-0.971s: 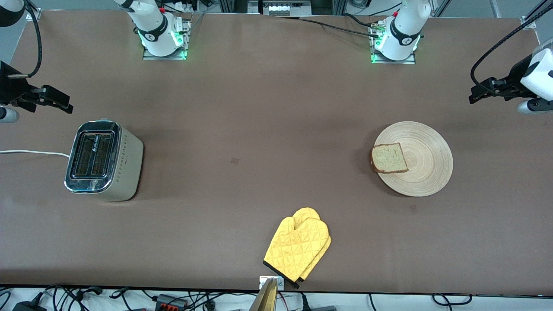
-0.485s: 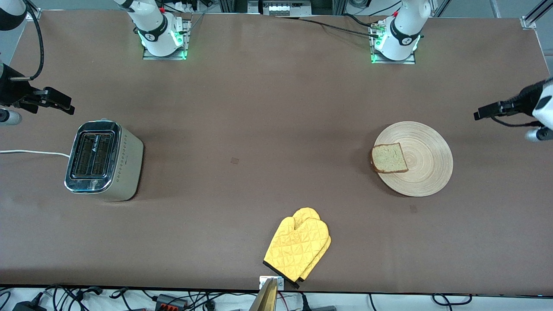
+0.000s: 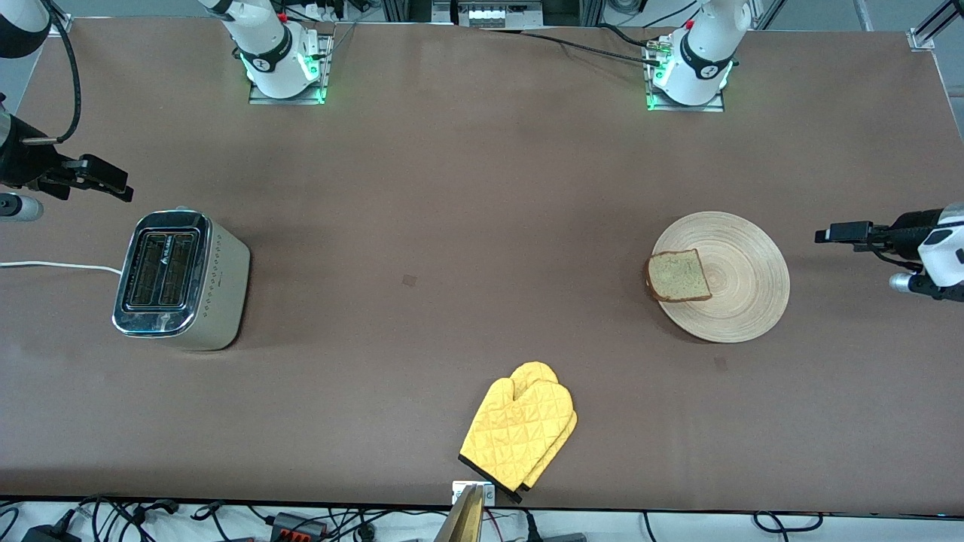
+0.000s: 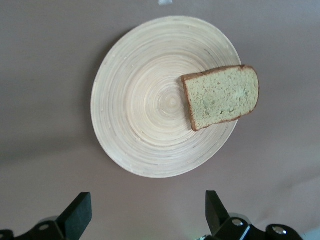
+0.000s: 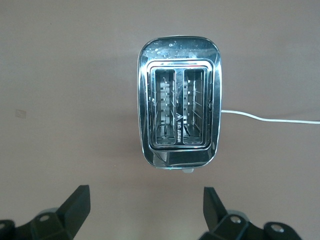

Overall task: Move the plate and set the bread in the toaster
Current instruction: 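Lower the left gripper toward the rim of the wooden plate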

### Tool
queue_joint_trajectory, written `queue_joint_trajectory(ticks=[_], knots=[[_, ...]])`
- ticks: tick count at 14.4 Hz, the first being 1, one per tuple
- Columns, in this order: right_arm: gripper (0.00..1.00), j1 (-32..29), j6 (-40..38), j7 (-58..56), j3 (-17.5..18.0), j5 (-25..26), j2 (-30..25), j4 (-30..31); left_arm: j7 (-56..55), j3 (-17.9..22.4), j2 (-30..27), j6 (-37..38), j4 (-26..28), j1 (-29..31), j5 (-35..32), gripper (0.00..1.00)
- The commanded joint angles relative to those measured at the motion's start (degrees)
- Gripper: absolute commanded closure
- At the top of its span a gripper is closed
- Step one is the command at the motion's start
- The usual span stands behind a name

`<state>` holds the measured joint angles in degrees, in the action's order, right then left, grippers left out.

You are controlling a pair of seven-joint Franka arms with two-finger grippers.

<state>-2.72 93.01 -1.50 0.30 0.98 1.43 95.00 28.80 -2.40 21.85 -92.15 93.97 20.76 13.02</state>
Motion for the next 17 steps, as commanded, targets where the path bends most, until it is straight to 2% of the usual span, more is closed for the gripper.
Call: queue_joint_trajectory(ticks=[1, 2, 5, 9, 17], knots=[[0.00, -0.2, -0.6, -0.3, 0.3, -0.3, 0.3, -1.3, 8.7, -0.3, 5.9, 0.7, -1.9, 4.5, 3.9, 0.00], [0.00, -0.3, -0.6, -0.3, 0.3, -0.3, 0.4, -1.3, 8.9, -0.2, 6.5, 0.7, -1.3, 5.7, 5.2, 0.00], [0.00, -0.4, -0.6, -0.3, 0.3, -0.4, 0.8, -1.4, 7.9, -0.2, 5.9, -1.5, 6.3, 9.6, 10.1, 0.00], [0.00, -0.6, -0.6, -0.3, 0.2, -0.6, 0.8, -1.4, 6.1, -0.2, 3.7, -8.5, 14.6, 12.5, 11.2, 0.00], [0.00, -0.6, -0.6, -0.1, 0.1, -0.7, 0.8, -1.4, 3.0, -1.3, 5.8, -12.9, 17.0, 12.9, 12.5, 0.00]])
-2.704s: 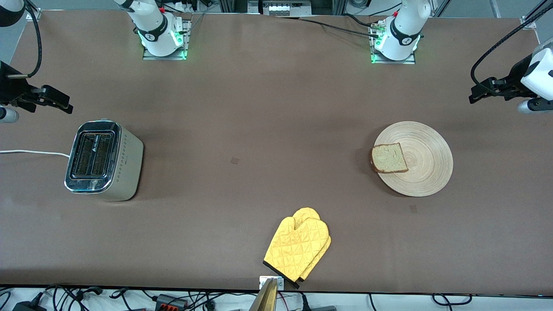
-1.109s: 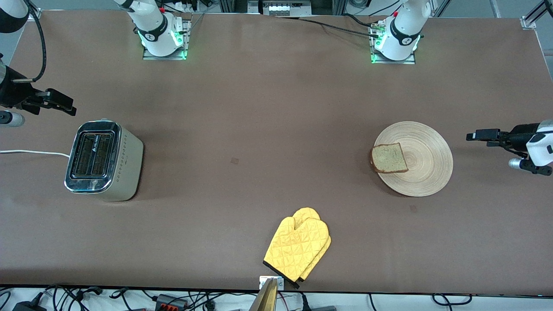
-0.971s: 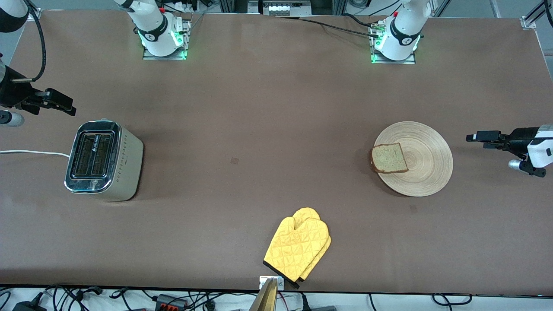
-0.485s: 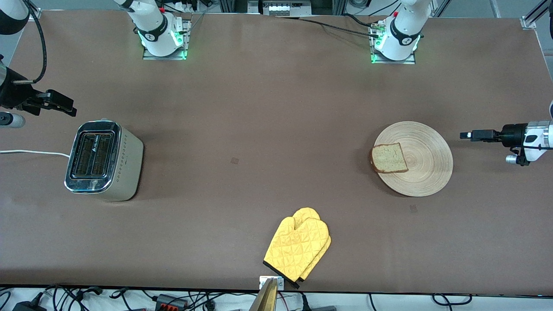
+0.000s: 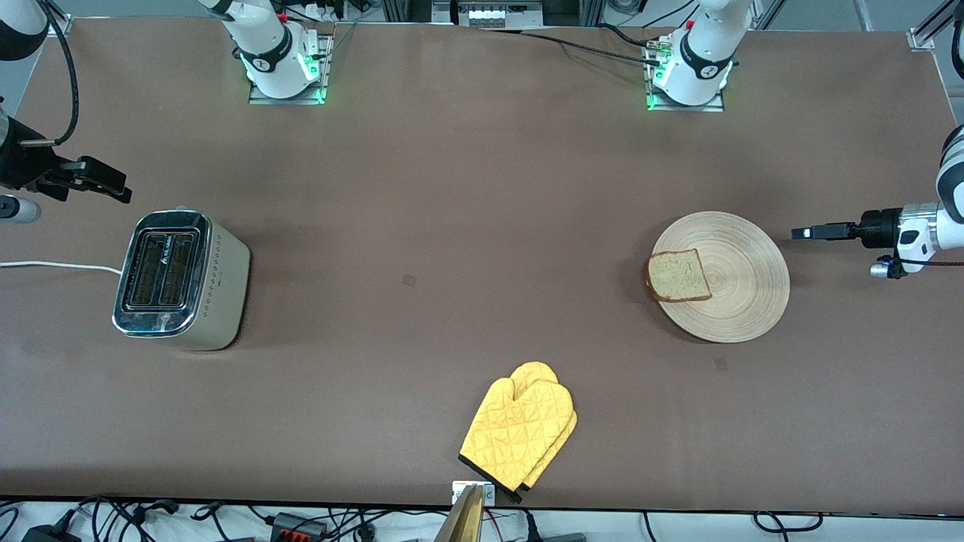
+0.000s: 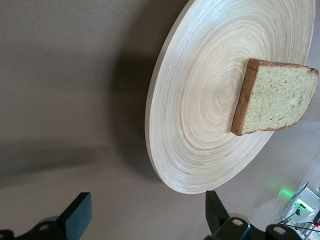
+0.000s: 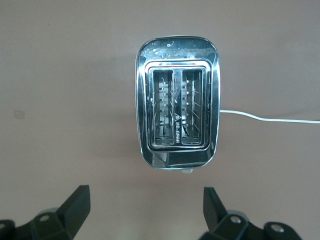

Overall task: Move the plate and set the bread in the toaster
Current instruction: 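Close the left gripper on the wooden plate rim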

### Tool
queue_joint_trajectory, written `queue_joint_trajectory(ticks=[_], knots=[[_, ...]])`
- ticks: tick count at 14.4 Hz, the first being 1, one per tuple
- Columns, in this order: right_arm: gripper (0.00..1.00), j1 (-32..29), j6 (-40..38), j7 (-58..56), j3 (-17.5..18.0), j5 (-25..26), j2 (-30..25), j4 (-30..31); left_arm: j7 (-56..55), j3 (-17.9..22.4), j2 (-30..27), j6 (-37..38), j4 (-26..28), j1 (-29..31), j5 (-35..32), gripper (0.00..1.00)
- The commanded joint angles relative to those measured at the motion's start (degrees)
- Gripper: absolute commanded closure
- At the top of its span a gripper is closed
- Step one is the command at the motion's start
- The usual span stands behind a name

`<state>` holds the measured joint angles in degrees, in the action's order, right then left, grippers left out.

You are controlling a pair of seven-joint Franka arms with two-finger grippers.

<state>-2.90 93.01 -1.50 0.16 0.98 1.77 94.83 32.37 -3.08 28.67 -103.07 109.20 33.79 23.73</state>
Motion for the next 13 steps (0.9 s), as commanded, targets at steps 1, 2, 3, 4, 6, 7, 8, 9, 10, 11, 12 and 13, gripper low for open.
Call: queue_joint_trajectory(ticks=[1, 2, 3, 4, 6, 7, 8, 9, 10, 11, 12, 13], knots=[[0.00, -0.4, -0.6, -0.1, 0.2, -0.7, 0.4, -1.2, -0.6, -0.6, -0.4, -2.4, 1.8, -0.2, 2.7, 0.00], [0.00, -0.4, -0.6, -0.1, 0.2, -0.7, 0.4, -1.2, -0.2, -0.6, 0.6, -2.7, 1.8, -0.3, 3.3, 0.00], [0.00, -0.4, -0.6, -0.1, 0.2, -0.7, 0.4, -1.2, 0.1, -0.6, 1.5, -3.4, 1.8, -0.3, 3.9, 0.00], [0.00, -0.4, -0.6, -0.1, 0.2, -0.7, 0.4, -1.2, 0.2, -0.7, 2.0, -3.7, 1.8, -0.3, 4.5, 0.00], [0.00, -0.5, -0.6, -0.1, 0.2, -0.8, 0.4, -1.2, 0.2, -1.3, 2.4, -5.1, 1.7, -0.7, 5.8, 0.00], [0.00, -0.5, -0.6, -0.1, 0.2, -0.8, 0.4, -1.2, 0.2, -1.4, 2.7, -6.1, 1.7, -0.7, 5.8, 0.00], [0.00, -0.5, -0.6, -0.1, 0.2, -0.8, 0.4, -1.2, 0.2, -1.5, 3.5, -6.4, 1.6, -0.8, 6.1, 0.00], [0.00, -0.5, -0.6, -0.1, 0.2, -0.8, 0.4, -1.2, 0.2, -1.9, 4.1, -6.4, 1.3, -0.9, 6.2, 0.00], [0.00, -0.5, -0.6, -0.1, 0.2, -0.8, 0.4, -1.2, 0.2, -2.4, 4.4, -6.7, 1.1, -0.8, 6.2, 0.01], [0.00, -0.5, -0.6, -0.1, 0.2, -0.8, 0.4, -1.2, 0.2, -2.5, 4.4, -7.1, 1.0, -0.9, 6.4, 0.09], [0.00, -0.5, -0.6, -0.1, 0.2, -0.8, 0.4, -1.2, 0.2, -2.6, 4.4, -7.1, 1.0, -0.9, 6.4, 0.13], [0.00, -0.4, -0.6, -0.1, 0.2, -0.8, 0.4, -1.2, 0.2, -2.7, 4.5, -7.5, 1.0, -1.0, 6.5, 0.16]])
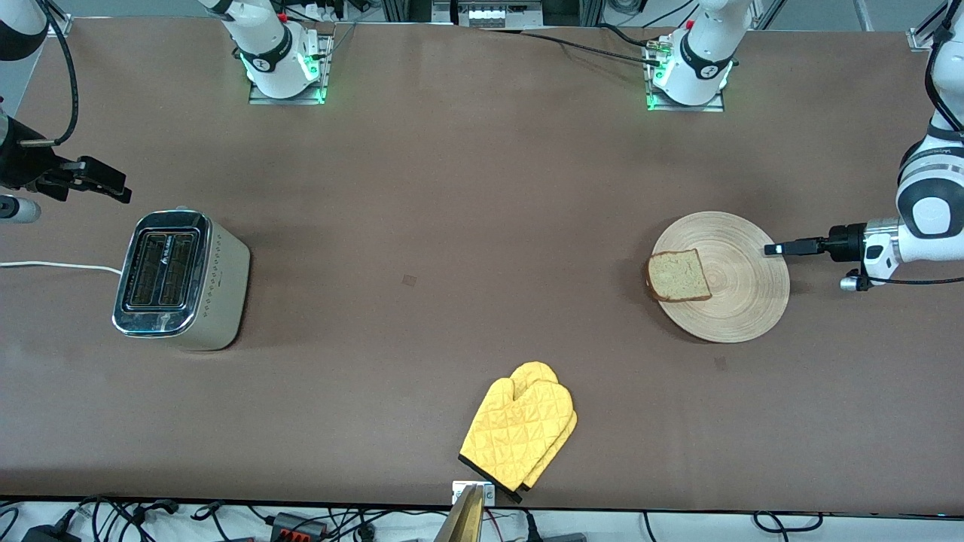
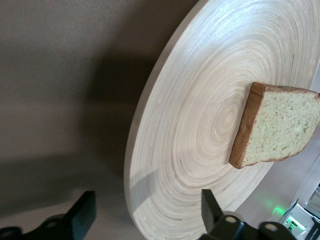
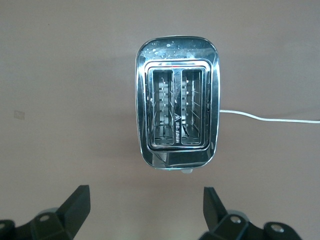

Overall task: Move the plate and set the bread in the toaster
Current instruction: 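Close the left gripper on the wooden plate rim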

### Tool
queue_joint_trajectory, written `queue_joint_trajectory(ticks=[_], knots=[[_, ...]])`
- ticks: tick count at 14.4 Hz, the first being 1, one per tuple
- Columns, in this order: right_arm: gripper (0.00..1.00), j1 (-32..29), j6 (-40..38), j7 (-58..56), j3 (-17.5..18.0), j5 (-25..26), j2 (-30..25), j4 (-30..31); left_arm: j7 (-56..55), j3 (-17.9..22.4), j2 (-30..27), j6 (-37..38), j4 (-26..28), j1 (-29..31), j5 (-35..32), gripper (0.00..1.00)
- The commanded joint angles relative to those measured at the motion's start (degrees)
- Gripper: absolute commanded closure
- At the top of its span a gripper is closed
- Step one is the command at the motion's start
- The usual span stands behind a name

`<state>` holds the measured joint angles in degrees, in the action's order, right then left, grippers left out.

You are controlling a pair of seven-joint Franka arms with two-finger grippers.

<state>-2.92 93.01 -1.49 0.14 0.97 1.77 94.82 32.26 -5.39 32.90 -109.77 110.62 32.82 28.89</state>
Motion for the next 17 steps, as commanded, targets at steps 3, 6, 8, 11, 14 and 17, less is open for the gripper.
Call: queue_joint_trajectory(ticks=[3, 6, 8, 11, 14, 17], knots=[[0.00, -0.2, 0.1, -0.1, 0.2, -0.9, 0.5, -1.2, 0.2, -0.4, 0.2, -1.6, -0.4, -1.7, 2.8, 0.25], [0.00, -0.3, 0.8, -0.4, 0.2, -0.4, 0.5, -1.2, 0.6, -0.4, 0.7, -1.5, -0.4, -1.3, 2.9, 0.46], [0.00, -0.3, 1.5, -0.8, 0.2, -0.1, 0.2, -1.1, 0.9, -0.4, 0.7, -1.5, -0.4, -1.3, 2.9, 0.56], [0.00, -0.4, 1.4, -0.4, 0.2, 0.3, 0.3, -1.0, 1.0, -0.4, 0.7, -1.1, -0.5, -1.3, 2.9, 0.76], [0.00, -0.5, 2.0, -0.9, 0.2, -0.4, 0.4, -1.2, 1.0, -0.4, 0.7, -0.9, -0.5, -1.4, 2.9, 0.89], [0.00, -0.3, 1.7, -0.8, 0.2, -0.6, 0.4, -1.0, 4.8, -0.5, 0.8, -0.8, -0.6, -1.7, 2.9, 0.99]])
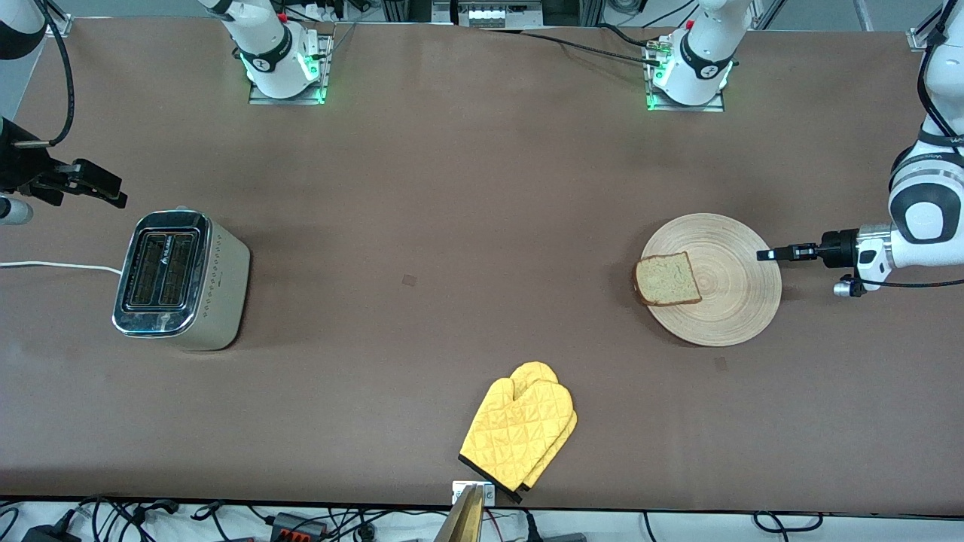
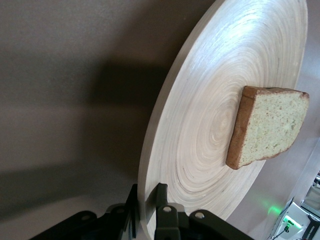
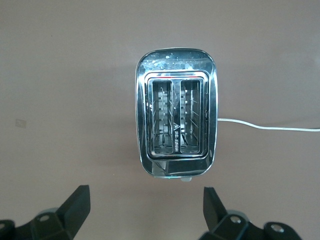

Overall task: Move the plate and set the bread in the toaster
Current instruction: 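Slide the plate with the left gripper toward the toaster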

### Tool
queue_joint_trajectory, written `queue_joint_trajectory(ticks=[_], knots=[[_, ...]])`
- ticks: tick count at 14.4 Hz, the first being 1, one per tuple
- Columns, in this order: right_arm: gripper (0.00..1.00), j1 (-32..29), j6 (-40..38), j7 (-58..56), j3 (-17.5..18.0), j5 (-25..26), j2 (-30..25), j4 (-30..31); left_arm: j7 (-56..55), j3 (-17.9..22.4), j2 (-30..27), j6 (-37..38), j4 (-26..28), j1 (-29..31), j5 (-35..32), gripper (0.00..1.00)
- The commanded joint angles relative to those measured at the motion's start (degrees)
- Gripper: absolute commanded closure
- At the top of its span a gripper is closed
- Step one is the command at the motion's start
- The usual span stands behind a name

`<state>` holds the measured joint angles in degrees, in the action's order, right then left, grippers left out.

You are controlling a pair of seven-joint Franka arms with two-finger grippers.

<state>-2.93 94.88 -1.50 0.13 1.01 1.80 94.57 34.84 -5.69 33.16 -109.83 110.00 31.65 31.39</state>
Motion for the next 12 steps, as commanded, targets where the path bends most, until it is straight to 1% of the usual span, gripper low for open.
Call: queue_joint_trajectory(ticks=[1, 2, 3, 7, 8, 10, 12], knots=[[0.00, -0.3, -0.1, -0.4, 0.2, -0.6, 0.4, -0.8, 2.9, -0.2, 0.8, -0.6, -0.1, -0.5, 0.4, 0.99], [0.00, -0.3, 0.1, -0.4, 0.2, -0.5, 0.4, -0.8, 4.1, -0.3, 0.9, 0.3, -0.5, -0.5, 0.6, 0.99], [0.00, -0.3, 0.1, -0.3, 0.2, -0.4, 0.3, -0.6, 5.8, -1.2, 1.1, 1.2, -1.2, -0.5, 2.4, 0.99], [0.00, -0.1, 0.4, -0.1, 0.2, 0.0, 0.2, -0.2, 6.6, -1.4, 2.9, 9.7, -3.0, -0.6, 9.1, 0.99], [0.00, -0.1, 0.5, -0.1, 0.2, 0.0, 0.2, 0.2, 6.5, -1.6, 2.9, 10.5, -3.1, -0.9, 9.8, 0.99], [0.00, -0.1, 0.8, -0.1, 0.2, 0.0, 0.1, 0.5, 6.5, -3.8, 2.9, 11.2, -3.1, -0.5, 10.1, 0.99], [0.00, -0.1, 0.7, -0.1, 0.2, 0.0, 0.0, 0.9, 7.0, -4.8, 3.3, 12.4, -3.0, -0.7, 11.5, 0.99]])
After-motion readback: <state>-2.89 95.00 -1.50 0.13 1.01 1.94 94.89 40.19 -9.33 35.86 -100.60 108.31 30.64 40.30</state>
